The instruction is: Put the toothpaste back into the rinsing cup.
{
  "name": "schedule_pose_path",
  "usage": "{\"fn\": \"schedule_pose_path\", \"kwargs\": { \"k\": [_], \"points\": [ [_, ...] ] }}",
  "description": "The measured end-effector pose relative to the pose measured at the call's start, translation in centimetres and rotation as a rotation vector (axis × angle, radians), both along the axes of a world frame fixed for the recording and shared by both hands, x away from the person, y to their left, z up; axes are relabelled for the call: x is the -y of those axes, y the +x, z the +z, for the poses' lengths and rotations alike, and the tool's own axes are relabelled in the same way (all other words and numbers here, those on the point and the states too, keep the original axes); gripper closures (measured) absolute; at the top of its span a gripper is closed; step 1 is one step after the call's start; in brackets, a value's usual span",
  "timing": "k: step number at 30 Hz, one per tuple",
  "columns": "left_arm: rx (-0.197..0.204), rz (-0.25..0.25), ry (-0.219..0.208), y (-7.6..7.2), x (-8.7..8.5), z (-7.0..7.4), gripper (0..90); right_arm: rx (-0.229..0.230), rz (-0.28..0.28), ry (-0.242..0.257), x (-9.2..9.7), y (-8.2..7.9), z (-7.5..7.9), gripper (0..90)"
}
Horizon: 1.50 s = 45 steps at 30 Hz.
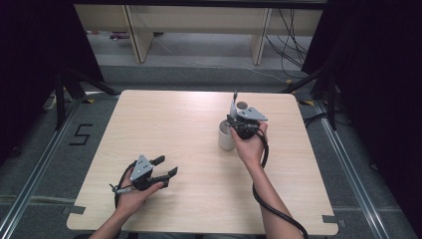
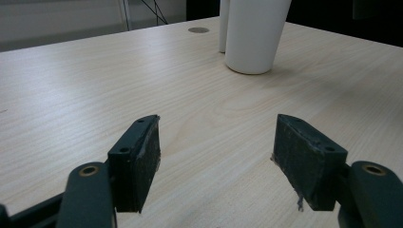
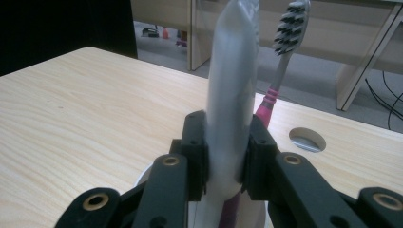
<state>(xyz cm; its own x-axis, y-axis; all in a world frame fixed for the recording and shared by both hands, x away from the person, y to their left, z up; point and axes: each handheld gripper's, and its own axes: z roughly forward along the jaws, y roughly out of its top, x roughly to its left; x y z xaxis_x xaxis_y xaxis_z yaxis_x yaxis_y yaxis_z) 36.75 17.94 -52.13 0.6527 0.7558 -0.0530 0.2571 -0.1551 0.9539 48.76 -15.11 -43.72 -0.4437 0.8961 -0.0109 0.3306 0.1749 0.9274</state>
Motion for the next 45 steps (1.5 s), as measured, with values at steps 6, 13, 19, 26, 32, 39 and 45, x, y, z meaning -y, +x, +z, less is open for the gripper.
{"fn": "schedule_pose_path", "kwargs": {
  "k": [6, 13, 19, 26, 32, 39, 45],
  "points": [
    [-0.001, -0.001, 0.002, 0.0, -0.01, 0.0, 32.6, 0.002, -0.002, -0.003, 0.09, 0.18, 0.06, 73.8],
    [0.0, -0.001, 0.002, 0.0, 0.02, 0.0, 32.6, 0.002, -0.006, 0.0, 0.17, 0.05, 0.22, 71.5],
    [-0.001, 0.0, 0.002, 0.0, 0.02, 0.0, 32.6, -0.011, -0.007, 0.015, 0.19, 0.04, 0.28, 66.2],
    [-0.002, 0.0, 0.001, 0.01, 0.01, 0.0, 32.5, -0.014, -0.021, 0.014, 0.25, 0.06, 0.31, 60.4],
    [-0.002, 0.0, 0.0, 0.01, 0.02, 0.0, 32.6, -0.013, -0.02, 0.022, 0.3, -0.02, 0.39, 53.4],
    [-0.003, -0.001, 0.001, 0.01, 0.0, 0.01, 32.5, -0.009, -0.014, 0.03, 0.3, -0.06, 0.56, 49.8],
    [-0.003, -0.002, -0.001, 0.02, 0.01, 0.0, 32.5, -0.012, -0.014, 0.025, 0.3, -0.27, 0.6, 47.0]
  ]
}}
